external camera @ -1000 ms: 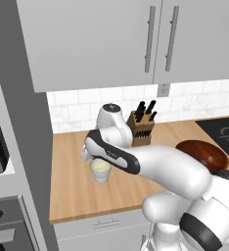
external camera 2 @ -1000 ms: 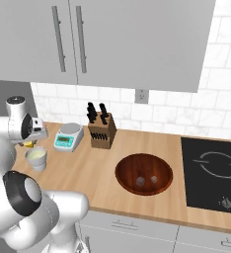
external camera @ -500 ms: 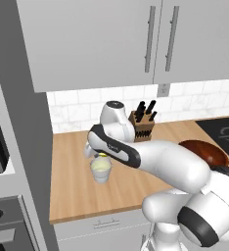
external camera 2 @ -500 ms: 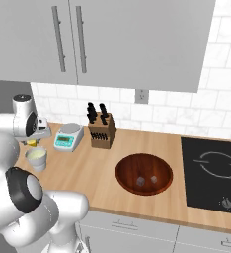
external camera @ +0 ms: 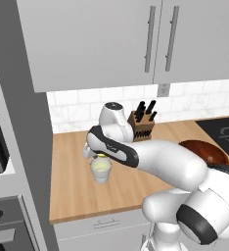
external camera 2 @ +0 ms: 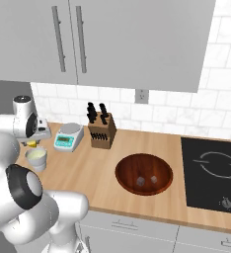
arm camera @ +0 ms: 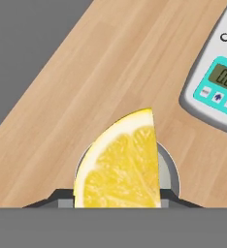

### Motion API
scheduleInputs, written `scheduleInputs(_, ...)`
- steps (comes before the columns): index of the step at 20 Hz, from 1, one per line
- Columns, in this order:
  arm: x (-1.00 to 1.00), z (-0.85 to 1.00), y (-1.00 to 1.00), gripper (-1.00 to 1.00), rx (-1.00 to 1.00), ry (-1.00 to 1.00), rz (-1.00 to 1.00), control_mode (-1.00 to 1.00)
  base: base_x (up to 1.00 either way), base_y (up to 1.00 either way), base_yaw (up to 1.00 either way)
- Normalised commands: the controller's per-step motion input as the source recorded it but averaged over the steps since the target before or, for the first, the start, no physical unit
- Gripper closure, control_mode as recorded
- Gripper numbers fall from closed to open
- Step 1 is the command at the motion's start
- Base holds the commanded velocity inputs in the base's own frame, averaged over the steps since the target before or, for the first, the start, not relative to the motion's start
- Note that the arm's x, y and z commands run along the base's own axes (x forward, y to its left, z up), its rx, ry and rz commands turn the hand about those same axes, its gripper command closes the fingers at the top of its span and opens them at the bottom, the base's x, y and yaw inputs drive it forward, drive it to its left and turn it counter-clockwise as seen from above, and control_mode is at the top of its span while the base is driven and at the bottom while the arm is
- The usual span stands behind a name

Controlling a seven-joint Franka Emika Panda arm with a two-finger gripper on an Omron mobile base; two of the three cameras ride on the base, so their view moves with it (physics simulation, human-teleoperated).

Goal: Grab a lemon wedge from the fridge and one ice cube from the ice bowl, and put them in the glass of lemonade.

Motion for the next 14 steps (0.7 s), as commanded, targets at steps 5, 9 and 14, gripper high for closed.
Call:
scheduleInputs(5,0.00,0.00,0.00,-1.00,0.00,0.00,0.00,-1.00,0.00,0.00,0.00)
scheduleInputs(9,0.00,0.00,0.00,-1.00,0.00,0.00,0.00,-1.00,0.00,0.00,0.00)
scheduleInputs(14,0.00,-0.01,-0.03,-1.00,0.00,0.03,0.00,-1.00,0.00,0.00,0.00)
